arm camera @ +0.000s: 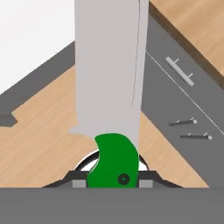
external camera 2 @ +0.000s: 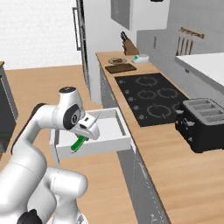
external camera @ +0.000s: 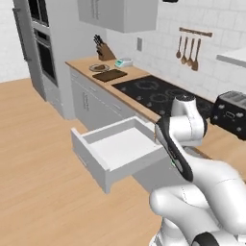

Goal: Pick up the knife from the drawer and place it on the cutting board. Then place the meat from the plate to the cutting board.

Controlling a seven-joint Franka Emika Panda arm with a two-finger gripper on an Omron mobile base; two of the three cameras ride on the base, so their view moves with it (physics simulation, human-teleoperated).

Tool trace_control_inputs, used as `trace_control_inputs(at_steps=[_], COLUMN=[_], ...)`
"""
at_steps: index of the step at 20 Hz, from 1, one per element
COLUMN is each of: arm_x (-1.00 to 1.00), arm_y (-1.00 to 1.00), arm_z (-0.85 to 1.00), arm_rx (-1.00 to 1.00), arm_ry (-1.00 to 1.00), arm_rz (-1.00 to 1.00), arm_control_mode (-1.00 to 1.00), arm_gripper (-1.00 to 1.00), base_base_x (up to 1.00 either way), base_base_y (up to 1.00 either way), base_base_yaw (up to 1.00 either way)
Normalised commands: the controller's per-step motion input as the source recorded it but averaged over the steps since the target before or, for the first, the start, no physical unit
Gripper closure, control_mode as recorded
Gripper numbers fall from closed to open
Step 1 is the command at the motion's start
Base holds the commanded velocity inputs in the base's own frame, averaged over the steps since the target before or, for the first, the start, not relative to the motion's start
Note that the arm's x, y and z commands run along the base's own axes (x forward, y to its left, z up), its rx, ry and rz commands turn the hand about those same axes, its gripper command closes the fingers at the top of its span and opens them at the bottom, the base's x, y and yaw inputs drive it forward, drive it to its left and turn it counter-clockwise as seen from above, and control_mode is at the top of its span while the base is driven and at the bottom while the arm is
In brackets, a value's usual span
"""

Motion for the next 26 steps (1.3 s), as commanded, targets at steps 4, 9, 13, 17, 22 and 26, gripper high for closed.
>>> trace_control_inputs(at_steps=[4,9,13,17,22,26], arm_x=[0.0,0.0,0.0,0.0,0.0,0.0], arm_y=[0.0,0.0,0.0,0.0,0.0,0.0], arm_z=[0.0,0.0,0.0,0.0,0.0,0.0], arm_rx=[0.0,0.0,0.0,0.0,0.0,0.0], arm_ry=[0.0,0.0,0.0,0.0,0.0,0.0], arm_rz=[0.0,0.0,0.0,0.0,0.0,0.0], arm_control_mode=[1.0,1.0,1.0,1.0,1.0,1.0], arm_gripper=[1.0,1.0,1.0,1.0,1.0,1.0], base_base_x=[-0.15,-0.01,0.0,0.09,0.54,0.75], base_base_y=[1.0,0.8,0.5,0.16,0.03,0.06], base_base_yaw=[0.21,0.41,0.49,0.44,0.2,0.01])
